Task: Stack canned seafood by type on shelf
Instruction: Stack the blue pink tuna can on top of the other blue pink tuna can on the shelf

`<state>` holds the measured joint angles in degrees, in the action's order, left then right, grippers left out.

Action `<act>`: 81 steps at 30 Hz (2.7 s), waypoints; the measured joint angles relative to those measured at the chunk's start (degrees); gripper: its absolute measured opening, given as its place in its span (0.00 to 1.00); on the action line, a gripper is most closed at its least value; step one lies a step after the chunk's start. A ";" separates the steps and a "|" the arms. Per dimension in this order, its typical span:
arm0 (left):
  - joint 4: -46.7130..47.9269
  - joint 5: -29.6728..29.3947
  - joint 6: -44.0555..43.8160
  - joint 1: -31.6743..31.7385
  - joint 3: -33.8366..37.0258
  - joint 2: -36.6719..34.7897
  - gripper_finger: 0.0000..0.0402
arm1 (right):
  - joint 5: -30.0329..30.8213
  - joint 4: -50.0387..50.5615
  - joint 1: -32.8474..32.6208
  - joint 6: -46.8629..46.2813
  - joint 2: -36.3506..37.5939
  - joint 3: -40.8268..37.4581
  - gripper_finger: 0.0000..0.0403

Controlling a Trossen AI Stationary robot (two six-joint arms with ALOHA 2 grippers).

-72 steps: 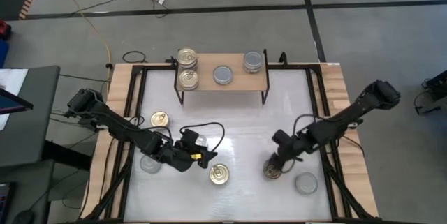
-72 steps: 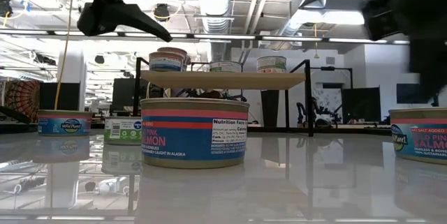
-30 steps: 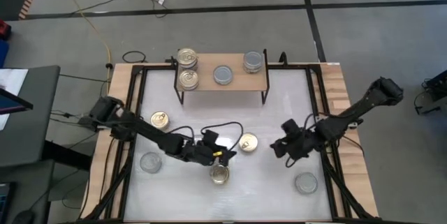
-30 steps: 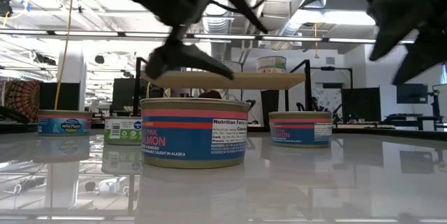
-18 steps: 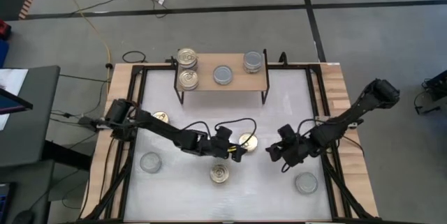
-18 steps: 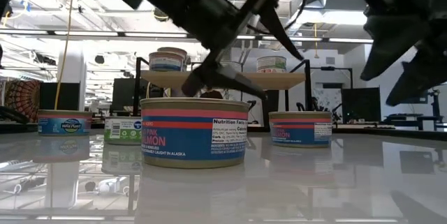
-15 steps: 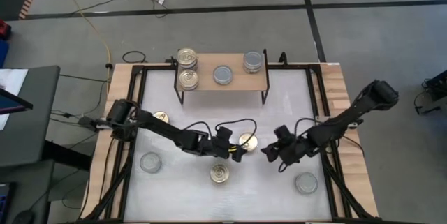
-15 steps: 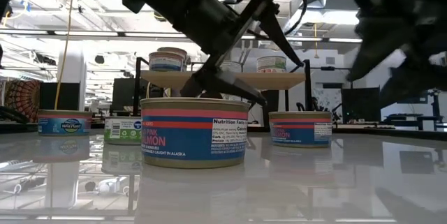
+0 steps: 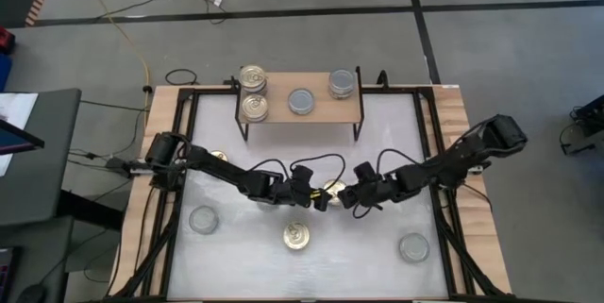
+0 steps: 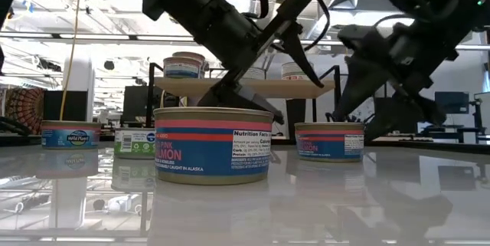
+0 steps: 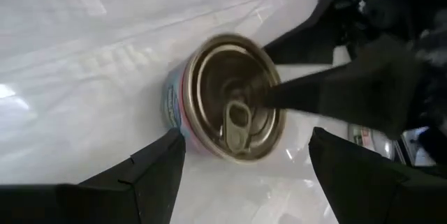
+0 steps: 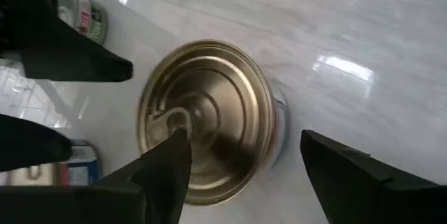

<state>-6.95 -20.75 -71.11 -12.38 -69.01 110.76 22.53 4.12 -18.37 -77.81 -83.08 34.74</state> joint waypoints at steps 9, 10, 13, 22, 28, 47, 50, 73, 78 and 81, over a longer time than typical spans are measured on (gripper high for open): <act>2.62 0.01 -2.83 0.41 0.00 0.00 0.72 | -0.29 -1.83 0.96 0.25 -2.47 0.02 0.60; 3.51 0.06 -3.81 0.61 0.00 0.00 0.72 | -0.29 -2.06 0.96 0.25 -2.46 0.02 0.58; 5.31 1.46 -5.51 1.47 0.02 0.00 0.72 | -0.27 -2.20 0.96 0.29 -2.39 0.02 0.50; 3.53 4.13 -5.20 2.75 0.07 0.00 0.72 | -0.03 -3.28 0.96 0.32 -2.45 0.09 0.26; 2.82 8.17 -6.75 3.24 0.07 0.85 0.72 | 0.23 -3.26 0.96 0.34 -2.39 0.15 0.14; -7.46 14.35 -14.10 2.38 0.17 6.84 0.72 | 0.42 -0.63 -0.78 -0.47 -2.34 0.20 0.06; -7.88 14.50 -14.27 2.38 0.17 6.85 0.72 | 0.17 0.32 -1.19 -1.61 -2.34 0.20 0.06; -14.32 16.46 -15.21 2.16 0.04 6.82 0.72 | 3.33 4.28 -5.06 -3.42 -2.60 0.00 0.05; -13.70 16.52 -15.43 2.29 0.04 6.82 0.72 | 4.45 3.62 -5.94 -3.31 -2.58 -0.02 0.05; -12.94 16.48 -15.44 2.31 0.04 6.78 0.72 | 4.65 3.48 -6.07 -3.25 -2.58 -0.02 0.05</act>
<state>-19.89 -4.27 -86.55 -10.07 -68.97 117.54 27.17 7.60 -24.44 -81.06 -85.67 34.72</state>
